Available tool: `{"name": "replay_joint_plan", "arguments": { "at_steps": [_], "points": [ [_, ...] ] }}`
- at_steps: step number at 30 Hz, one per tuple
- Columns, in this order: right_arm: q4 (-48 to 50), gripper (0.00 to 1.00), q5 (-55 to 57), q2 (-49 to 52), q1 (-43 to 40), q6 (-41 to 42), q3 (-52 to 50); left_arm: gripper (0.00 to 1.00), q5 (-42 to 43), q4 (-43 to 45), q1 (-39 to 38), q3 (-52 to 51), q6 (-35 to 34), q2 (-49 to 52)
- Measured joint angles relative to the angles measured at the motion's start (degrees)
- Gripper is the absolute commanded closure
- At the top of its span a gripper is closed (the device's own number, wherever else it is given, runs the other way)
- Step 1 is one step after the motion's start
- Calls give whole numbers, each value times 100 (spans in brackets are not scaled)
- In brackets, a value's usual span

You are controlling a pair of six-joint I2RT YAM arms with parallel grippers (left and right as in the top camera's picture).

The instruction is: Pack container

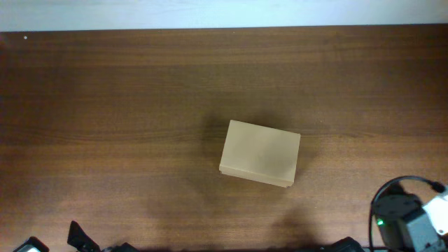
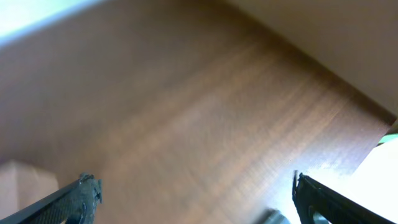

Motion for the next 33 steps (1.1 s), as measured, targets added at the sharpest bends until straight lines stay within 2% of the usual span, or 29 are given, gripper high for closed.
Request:
{"name": "replay_joint_plan", "arguments": {
  "at_steps": [4,7,11,16,22,33],
  "points": [
    [1683,1,168,-227,-761,20,-44,1,17,2,0,0,0,0],
    [3394,1,87,-520,-1248,7,-286,1,31,-2,0,0,0,0],
    [6072,1,-555,-1204,-1849,-26,-1335,1,44,0,0,-9,0,0],
    [8039,1,-1340,-1864,-2258,52,-2846,1,61,0,0,-17,0,0],
    [8435,1,-1956,-2323,-2535,116,-4247,1,61,0,0,-17,0,0],
    [8601,1,-2693,-2813,-2612,133,-5748,1,61,-2,0,-17,0,0]
  ]
}}
